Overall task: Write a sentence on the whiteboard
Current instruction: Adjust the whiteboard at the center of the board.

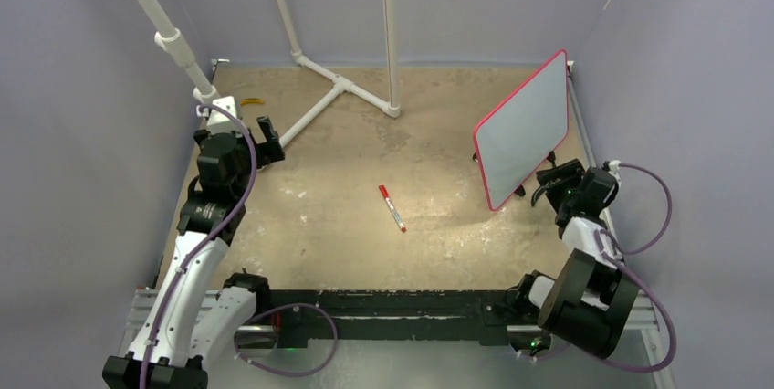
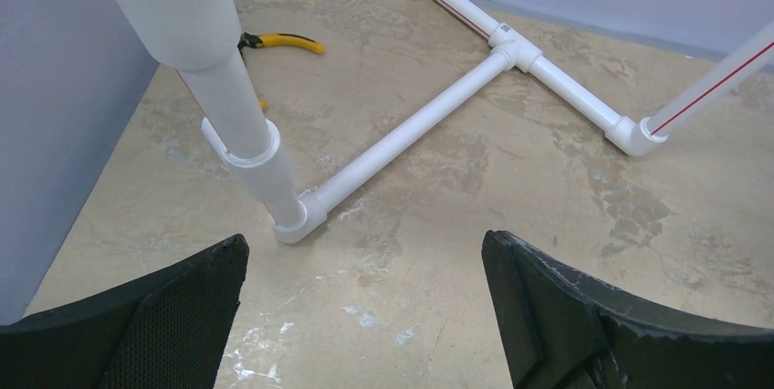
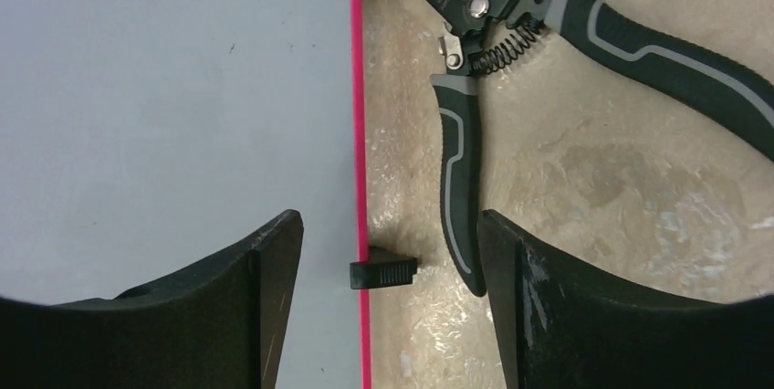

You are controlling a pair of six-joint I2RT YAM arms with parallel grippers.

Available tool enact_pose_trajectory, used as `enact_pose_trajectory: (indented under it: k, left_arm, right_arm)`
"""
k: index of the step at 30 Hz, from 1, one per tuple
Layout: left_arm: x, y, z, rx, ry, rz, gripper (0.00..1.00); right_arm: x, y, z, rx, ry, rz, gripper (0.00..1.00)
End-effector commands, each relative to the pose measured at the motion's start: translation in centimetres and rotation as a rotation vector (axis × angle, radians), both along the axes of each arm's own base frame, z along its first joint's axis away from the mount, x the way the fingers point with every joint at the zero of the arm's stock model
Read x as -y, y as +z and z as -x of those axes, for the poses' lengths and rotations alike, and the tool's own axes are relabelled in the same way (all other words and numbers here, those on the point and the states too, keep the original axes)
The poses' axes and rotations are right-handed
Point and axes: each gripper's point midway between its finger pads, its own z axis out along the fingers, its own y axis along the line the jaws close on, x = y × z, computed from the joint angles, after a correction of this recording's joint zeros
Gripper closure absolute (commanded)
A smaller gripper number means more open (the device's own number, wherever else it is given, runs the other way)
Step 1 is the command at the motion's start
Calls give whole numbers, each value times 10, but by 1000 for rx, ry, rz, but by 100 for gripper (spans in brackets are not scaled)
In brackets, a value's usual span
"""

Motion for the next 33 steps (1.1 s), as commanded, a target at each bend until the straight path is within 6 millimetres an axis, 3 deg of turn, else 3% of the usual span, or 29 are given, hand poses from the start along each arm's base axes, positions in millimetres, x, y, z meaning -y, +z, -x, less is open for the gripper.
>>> enact_pose_trajectory:
  k: [1, 10, 33]
  left_arm:
    - [3, 11, -4, 41, -17, 10, 1]
    - [5, 9, -6, 35, -26, 14, 1]
    - [5, 8, -7, 30, -20, 16, 1]
  right_arm:
    - [-9, 14, -15, 80, 110, 18, 30]
    - [-17, -14, -13, 38, 127, -47, 50]
    - [-32, -42, -11, 22, 195, -104, 67]
